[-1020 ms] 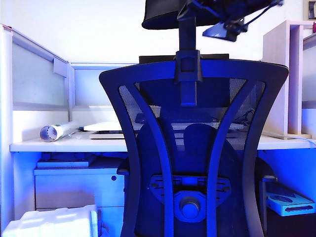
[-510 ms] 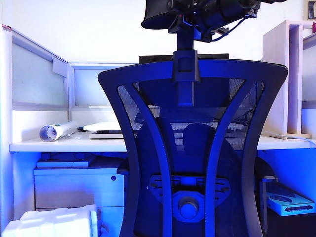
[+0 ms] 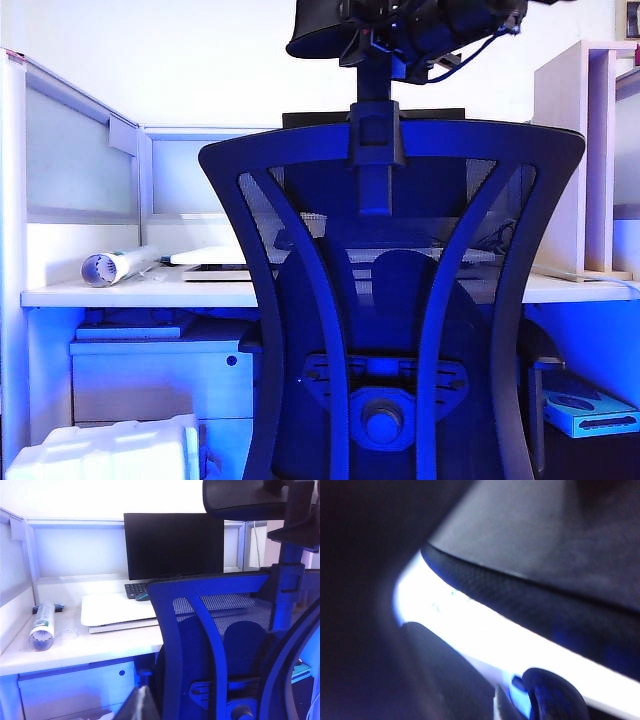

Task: Pull out the black chair under the table.

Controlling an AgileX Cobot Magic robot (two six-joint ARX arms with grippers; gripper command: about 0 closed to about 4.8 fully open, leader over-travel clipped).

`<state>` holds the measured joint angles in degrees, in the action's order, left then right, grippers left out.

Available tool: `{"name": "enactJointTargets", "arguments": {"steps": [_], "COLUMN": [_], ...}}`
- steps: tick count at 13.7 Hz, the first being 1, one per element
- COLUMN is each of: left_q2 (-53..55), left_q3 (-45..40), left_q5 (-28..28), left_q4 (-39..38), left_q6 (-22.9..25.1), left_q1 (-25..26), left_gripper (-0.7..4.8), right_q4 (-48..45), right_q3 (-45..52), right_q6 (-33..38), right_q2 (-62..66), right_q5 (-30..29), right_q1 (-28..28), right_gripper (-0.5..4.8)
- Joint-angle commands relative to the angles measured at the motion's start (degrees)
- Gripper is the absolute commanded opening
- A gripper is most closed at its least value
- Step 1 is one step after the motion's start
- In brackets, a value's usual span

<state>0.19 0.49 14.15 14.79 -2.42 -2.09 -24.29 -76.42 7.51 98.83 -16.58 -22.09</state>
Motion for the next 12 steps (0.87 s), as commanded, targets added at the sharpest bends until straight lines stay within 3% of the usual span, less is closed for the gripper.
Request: {"name": "enactJointTargets", "arguments": {"steps": [1, 12], "left_q2": [0.02, 0.02], "left_q3": [0.09, 0.07], "left_q5": [0.22, 0.04], "left_q4": [0.81, 1.20], "left_q6": [0.04, 0.26], "left_q1": [0.04, 0.04], "left_gripper": [-0.04, -0.04], "right_q4": [5.70, 22.99], "right_q3": [-0.28, -0.22], "right_q6": [3.76, 4.46], "right_q2": [-7.19, -21.64], "right_q5": [-0.35, -9.33], "right_q1": [-0.50, -0.52], "right_gripper": [-0.08, -0.08]}}
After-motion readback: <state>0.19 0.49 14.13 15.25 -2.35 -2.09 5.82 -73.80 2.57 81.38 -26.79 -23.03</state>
